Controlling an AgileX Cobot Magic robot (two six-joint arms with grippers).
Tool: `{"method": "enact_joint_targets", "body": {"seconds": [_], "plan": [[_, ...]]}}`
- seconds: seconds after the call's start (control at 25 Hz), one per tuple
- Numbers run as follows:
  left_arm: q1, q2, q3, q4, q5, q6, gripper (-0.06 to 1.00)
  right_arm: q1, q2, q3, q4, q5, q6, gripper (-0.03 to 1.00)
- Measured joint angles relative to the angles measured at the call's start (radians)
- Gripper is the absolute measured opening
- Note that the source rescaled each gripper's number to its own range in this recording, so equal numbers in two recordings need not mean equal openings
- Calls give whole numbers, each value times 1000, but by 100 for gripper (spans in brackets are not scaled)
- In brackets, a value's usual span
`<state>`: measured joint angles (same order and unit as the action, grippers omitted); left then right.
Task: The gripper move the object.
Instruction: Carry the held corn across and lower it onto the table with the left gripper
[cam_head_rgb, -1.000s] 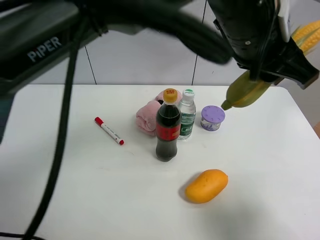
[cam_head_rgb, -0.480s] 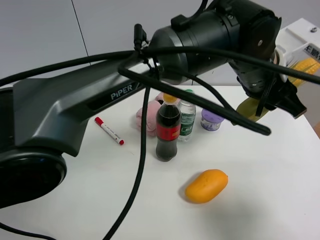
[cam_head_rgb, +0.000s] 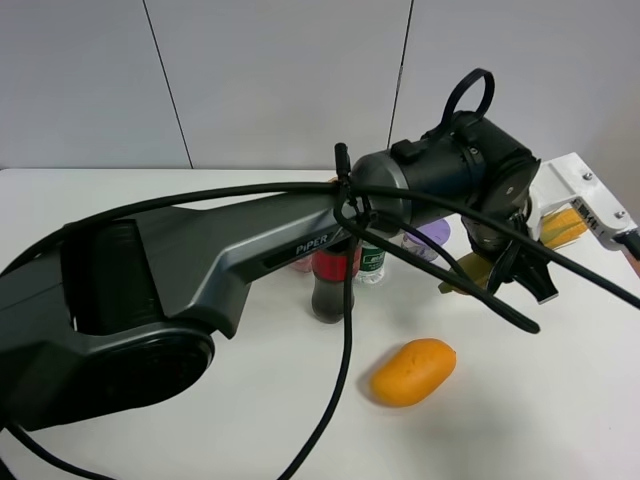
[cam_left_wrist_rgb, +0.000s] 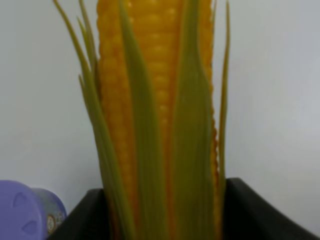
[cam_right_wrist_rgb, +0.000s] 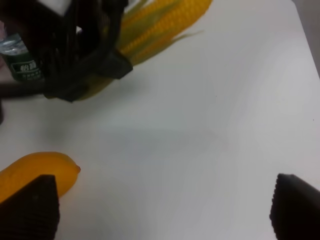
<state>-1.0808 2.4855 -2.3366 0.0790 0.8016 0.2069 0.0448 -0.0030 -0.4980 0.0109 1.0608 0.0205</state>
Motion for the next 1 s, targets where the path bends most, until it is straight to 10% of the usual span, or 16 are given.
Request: {"method": "enact_joint_targets", "body": {"seconds": [1.0], "plan": [[15, 123, 0, 1, -24, 51, 0, 0, 0, 0, 0, 0, 0, 100]]}}
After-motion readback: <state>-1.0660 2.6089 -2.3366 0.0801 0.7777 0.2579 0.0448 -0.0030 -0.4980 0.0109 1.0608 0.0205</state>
